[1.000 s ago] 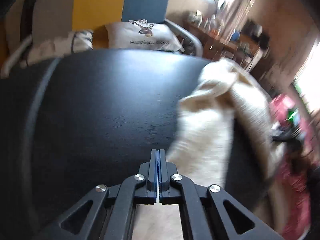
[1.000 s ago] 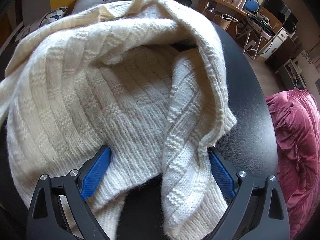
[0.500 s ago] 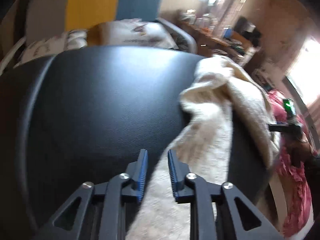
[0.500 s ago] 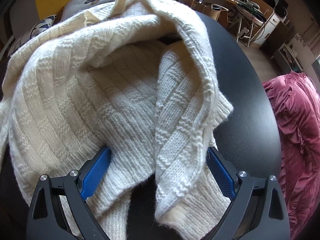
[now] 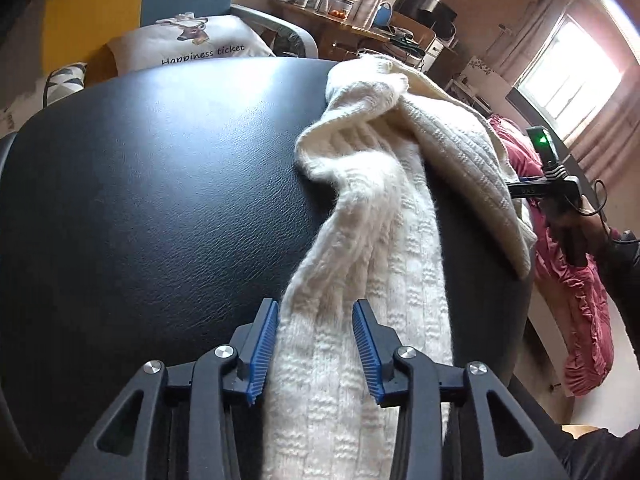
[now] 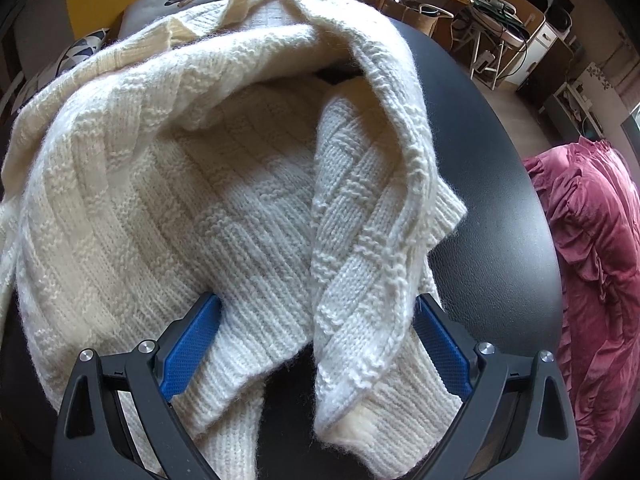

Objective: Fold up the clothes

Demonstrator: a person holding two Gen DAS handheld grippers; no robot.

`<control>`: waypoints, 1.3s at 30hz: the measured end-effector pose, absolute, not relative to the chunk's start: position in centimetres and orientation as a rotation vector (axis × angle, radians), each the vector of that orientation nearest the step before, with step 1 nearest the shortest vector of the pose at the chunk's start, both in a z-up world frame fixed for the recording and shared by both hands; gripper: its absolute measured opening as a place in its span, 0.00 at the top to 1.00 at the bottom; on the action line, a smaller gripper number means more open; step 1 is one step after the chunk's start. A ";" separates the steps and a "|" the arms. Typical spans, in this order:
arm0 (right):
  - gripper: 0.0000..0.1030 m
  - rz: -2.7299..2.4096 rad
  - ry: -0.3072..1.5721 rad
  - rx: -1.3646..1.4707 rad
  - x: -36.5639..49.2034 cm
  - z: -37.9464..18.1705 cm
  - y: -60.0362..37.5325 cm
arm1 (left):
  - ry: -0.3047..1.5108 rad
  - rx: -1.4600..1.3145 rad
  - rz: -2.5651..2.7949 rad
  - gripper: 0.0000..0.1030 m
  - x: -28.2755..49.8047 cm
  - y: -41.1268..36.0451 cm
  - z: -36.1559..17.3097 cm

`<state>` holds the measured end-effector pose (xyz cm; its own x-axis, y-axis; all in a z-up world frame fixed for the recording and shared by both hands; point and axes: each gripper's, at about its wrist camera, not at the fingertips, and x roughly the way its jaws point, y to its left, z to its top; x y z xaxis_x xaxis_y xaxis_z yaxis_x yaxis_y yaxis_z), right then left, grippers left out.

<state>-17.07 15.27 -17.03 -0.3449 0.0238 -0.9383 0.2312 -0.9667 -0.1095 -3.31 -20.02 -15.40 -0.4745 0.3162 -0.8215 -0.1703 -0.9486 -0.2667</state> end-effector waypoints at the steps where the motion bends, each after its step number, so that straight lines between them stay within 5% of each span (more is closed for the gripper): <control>1: 0.05 -2.456 0.327 1.715 -16.8 -17.2 15.5 | -0.195 -1.417 2.474 0.66 -3.3 -19.7 -15.4; 4: 0.05 -2.471 0.310 1.705 -16.3 -17.3 15.8 | -0.166 -1.404 2.480 0.92 -3.1 -18.8 -15.5; 8: 0.15 -2.530 0.401 1.630 -15.7 -16.1 15.1 | -0.262 -1.374 2.534 0.93 -1.8 -19.3 -14.5; 15: 0.15 -2.451 0.495 1.435 -12.1 -12.2 11.5 | -0.484 -1.218 2.661 0.94 0.7 -23.2 -9.9; 23: 0.15 -2.387 0.654 1.565 -13.3 -18.2 11.9 | -0.608 -1.112 2.871 0.94 2.0 -27.7 -5.5; 29: 0.15 -2.514 0.319 1.698 -14.9 -17.1 18.5 | -0.668 -1.258 2.937 0.94 3.0 -31.0 -7.2; 33: 0.15 -2.283 -0.114 1.700 -12.6 -15.9 22.1 | -0.700 -1.335 2.914 0.94 3.5 -31.6 -9.4; 39: 0.15 -2.044 -0.299 1.615 -7.0 -16.9 22.8 | -0.746 -1.405 2.870 0.93 3.1 -30.9 -11.5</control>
